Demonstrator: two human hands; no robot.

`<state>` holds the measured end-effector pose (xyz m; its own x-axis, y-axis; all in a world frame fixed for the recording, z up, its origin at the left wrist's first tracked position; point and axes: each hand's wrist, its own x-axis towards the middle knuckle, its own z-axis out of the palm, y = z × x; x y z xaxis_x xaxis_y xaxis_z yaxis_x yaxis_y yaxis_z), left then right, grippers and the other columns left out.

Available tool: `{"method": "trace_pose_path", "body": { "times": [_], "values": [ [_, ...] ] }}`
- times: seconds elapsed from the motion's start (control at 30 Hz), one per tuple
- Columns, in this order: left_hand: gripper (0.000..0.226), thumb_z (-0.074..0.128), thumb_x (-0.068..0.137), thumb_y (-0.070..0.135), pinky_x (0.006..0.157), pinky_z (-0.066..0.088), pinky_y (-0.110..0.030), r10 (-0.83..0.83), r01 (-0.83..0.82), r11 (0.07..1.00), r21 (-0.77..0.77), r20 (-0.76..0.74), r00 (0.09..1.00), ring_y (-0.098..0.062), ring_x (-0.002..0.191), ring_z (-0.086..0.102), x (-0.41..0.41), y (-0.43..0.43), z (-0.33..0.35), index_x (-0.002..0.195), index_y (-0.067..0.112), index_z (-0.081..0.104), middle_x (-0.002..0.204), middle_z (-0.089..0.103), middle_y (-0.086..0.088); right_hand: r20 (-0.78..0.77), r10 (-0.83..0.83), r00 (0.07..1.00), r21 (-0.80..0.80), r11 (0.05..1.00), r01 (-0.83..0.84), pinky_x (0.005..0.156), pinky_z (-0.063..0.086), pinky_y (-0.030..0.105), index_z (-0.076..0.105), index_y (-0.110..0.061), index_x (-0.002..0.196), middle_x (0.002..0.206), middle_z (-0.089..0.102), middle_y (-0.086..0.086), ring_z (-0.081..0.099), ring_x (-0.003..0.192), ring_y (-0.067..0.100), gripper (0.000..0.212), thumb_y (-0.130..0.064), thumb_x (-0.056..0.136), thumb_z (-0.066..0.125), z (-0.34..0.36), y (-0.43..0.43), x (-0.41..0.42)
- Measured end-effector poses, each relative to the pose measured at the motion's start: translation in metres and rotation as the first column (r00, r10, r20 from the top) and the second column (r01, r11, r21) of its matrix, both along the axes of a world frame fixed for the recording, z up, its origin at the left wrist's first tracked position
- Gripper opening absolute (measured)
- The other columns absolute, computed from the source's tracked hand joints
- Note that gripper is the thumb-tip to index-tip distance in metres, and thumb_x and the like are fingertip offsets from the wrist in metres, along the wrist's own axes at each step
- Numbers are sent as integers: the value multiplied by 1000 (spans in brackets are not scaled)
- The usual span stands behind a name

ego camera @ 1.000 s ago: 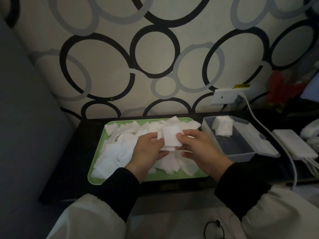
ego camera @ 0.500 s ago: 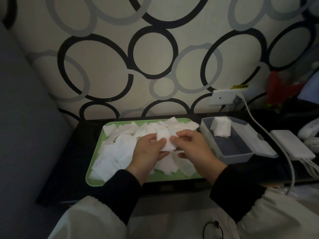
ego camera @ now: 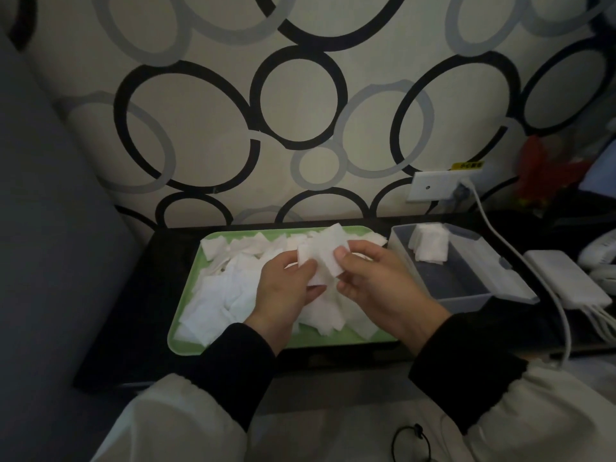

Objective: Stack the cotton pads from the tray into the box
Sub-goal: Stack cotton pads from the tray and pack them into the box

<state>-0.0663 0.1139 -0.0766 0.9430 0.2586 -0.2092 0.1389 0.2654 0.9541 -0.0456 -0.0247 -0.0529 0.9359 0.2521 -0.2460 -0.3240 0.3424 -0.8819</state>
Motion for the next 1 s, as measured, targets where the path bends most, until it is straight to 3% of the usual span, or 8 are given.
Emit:
{"method": "trace_pose_path", "body": {
  "times": [0.17,0.3,0.53,0.67,0.73,0.8,0.9,1.0],
  "values": [
    [30,72,83,23,85,60,-40,-28,28,1000,10,-5,1000,-29,101,72,0,-10,3,111,10,72,107,74,-14,-11,-40,999,-72,997,39,59,52,24,66,-9,98,89,72,11,67,73,18,10,-11,89,70,-6,9,-3],
    [20,56,99,12,74,59,-30,-17,18,995,-98,5,1000,-27,100,72,-1,-16,5,113,8,69,108,74,-15,10,-116,993,-126,985,117,61,49,24,66,-10,100,99,72,17,65,79,20,13,-13,89,71,-5,11,-4],
    [26,48,102,10,86,60,-41,-6,2,977,-214,-17,1000,-32,103,70,0,-26,10,122,-1,61,115,69,-23,78,-223,972,-264,935,236,67,48,31,68,-8,100,106,72,18,66,86,22,17,-18,87,74,-9,14,-4],
    [30,47,105,23,83,60,-40,0,-5,944,-328,-16,1000,-32,101,72,-1,-29,13,121,2,61,108,74,-20,107,-247,963,-294,917,268,64,46,23,67,-7,99,100,69,11,63,80,14,17,-17,87,73,-9,13,-4],
    [35,53,102,33,86,59,-40,-38,41,952,-302,13,999,-29,102,73,-2,-30,12,120,4,63,108,74,-17,121,-242,963,-316,910,268,61,44,20,66,-6,101,97,68,11,62,79,13,19,-18,88,73,-9,12,-5],
    [34,63,97,26,89,58,-38,-67,74,969,-235,39,997,-27,103,72,-2,-28,9,120,1,64,111,73,-17,131,-220,967,-315,915,251,57,44,18,64,-7,97,90,66,9,60,75,12,18,-19,88,72,-9,11,-5],
    [28,64,96,15,81,59,-33,-14,18,971,-237,20,1000,-24,101,73,1,-21,7,121,1,63,113,73,-16,113,-176,978,-298,933,202,54,42,21,59,-13,89,78,59,2,53,63,10,15,-22,88,72,-7,5,-3],
    [21,65,96,15,74,60,-30,44,-41,983,-180,12,999,-24,100,72,4,-11,7,116,7,65,111,72,-12,128,-192,973,-417,880,228,56,43,24,60,-11,93,81,59,3,54,61,12,15,-21,89,71,-10,-9,5]
  ]
}}
